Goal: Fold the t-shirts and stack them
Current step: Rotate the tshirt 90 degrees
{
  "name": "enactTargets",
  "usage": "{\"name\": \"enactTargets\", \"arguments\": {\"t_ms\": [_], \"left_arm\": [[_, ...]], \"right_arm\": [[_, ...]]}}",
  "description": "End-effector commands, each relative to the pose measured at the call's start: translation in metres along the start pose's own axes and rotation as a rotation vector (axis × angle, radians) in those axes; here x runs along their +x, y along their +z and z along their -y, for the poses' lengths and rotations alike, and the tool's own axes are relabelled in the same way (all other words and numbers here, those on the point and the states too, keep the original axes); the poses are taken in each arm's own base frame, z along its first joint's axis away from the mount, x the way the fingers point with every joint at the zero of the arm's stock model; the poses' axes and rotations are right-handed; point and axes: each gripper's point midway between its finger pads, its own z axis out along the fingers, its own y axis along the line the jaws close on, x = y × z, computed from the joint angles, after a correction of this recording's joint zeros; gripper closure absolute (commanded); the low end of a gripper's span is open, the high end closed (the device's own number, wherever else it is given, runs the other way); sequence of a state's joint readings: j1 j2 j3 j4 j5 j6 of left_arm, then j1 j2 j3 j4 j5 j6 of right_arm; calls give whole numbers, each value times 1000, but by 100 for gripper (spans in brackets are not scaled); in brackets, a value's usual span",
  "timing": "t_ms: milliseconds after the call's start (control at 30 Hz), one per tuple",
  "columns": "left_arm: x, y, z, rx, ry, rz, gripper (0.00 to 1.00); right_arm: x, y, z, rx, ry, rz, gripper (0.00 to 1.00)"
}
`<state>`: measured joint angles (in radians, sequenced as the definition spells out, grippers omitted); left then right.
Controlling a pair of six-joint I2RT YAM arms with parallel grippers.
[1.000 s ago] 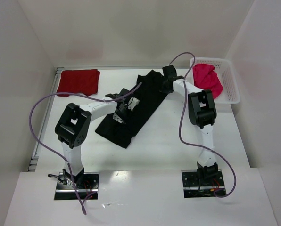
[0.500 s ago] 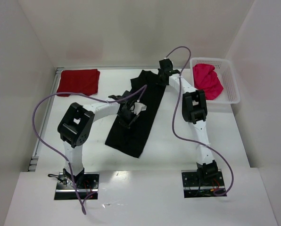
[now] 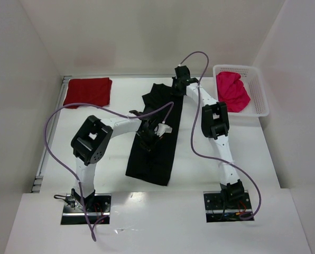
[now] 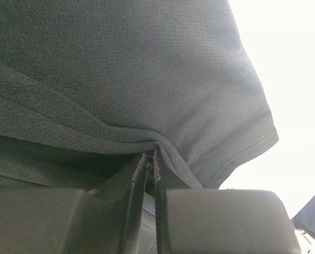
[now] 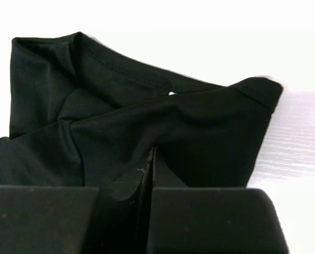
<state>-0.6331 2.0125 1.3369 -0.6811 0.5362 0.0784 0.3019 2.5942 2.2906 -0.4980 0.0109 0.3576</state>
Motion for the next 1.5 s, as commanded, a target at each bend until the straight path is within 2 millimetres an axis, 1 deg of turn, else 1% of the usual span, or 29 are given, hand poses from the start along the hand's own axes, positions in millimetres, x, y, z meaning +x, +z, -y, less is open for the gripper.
{"name": "enactTargets", "arguments": {"t_ms": [0,33,67,100,133,167,200,233,267,300,400,433,500,600,667,733,800,867,933,967,1133,1167,1233,1267,1300,1333,1367,1433,1467], "left_arm": [[-10,-5,-4,-55,20,19,82],[-19,-13,-8,-88,21,57,82],[-30,-30,-14,-157,17,111,82],[-32,-41,-19,-168,-21,149,82],[-42,-54,-23,-190,-30,208,80],[-48,-74,-20,-211,-30,269,78],[-48,-87,-25,-223,-45,299,76],[-52,-98,-28,-254,-73,336,73],[-56,-113,-24,-285,-57,374,73],[-56,-121,-28,-331,-57,389,71],[-42,-126,-39,-401,-143,386,66],[-36,-125,-47,-442,-180,376,66],[-19,-112,-50,-443,-251,342,69],[-4,-98,-55,-447,-326,304,79],[9,-85,-57,-431,-361,271,84],[10,-80,-57,-418,-382,268,89],[13,-73,-56,-399,-386,254,90],[18,-64,-61,-398,-409,224,93],[21,-58,-62,-388,-416,205,93],[26,-52,-62,-377,-425,183,93],[31,-42,-61,-339,-400,145,94],[35,-36,-63,-329,-398,121,94],[36,-31,-62,-309,-394,107,94],[38,-27,-61,-293,-399,95,94],[38,-27,-60,-284,-387,93,94],[39,-24,-59,-269,-391,84,94],[36,-21,-56,-241,-380,83,94],[35,-20,-48,-192,-354,83,94],[30,-18,-44,-155,-352,87,94]], "right_arm": [[-26,-27,-14,-10,-26,60,98],[-31,-35,-14,-2,-25,71,98],[-27,-39,-12,-1,-26,69,97],[-31,-47,-11,4,-25,87,95],[-50,-71,-16,-3,-22,140,95],[-51,-78,-17,-7,-21,152,95],[-40,-78,-12,1,-22,131,94],[-47,-91,-15,-8,-21,153,94],[-35,-90,-10,3,-12,126,94],[-30,-91,-8,7,-12,115,94],[-5,-96,4,36,-5,70,94],[-2,-97,6,34,-5,75,94],[16,-102,13,44,3,50,94],[38,-97,27,88,9,14,95],[38,-97,29,99,9,19,98],[46,-90,33,108,8,-2,98],[51,-86,33,104,7,-15,98],[46,-84,30,100,8,-6,98],[54,-71,34,109,6,-27,98],[49,-69,31,106,7,-21,98],[50,-49,30,110,5,-51,99],[46,-43,28,106,6,-43,99],[49,-37,30,114,-5,-63,99],[39,-35,25,105,-3,-41,99],[46,-28,28,113,-4,-60,99],[45,-25,27,113,-5,-62,99],[39,-25,25,110,-15,-56,99],[41,-16,26,113,-15,-63,99],[32,-16,22,105,-14,-43,99]]}}
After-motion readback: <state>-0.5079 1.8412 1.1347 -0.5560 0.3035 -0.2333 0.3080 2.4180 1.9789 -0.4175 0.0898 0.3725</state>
